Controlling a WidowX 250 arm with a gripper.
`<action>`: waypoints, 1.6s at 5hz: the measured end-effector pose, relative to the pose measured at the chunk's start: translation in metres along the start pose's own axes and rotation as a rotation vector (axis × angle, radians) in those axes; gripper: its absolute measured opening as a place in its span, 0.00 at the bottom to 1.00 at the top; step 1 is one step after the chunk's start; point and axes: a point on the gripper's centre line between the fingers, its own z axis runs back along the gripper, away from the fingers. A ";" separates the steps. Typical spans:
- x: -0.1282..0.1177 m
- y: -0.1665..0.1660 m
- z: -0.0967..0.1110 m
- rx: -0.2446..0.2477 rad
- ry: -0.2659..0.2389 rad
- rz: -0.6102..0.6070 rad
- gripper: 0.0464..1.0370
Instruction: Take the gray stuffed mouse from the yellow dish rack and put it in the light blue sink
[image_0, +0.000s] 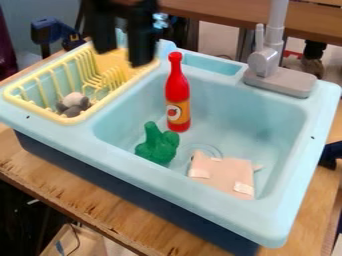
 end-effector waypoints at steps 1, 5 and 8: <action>-0.008 0.041 -0.002 0.024 -0.020 0.088 0.96; 0.004 0.098 -0.051 0.061 -0.063 0.338 0.96; 0.007 0.115 -0.092 0.033 -0.018 0.474 0.96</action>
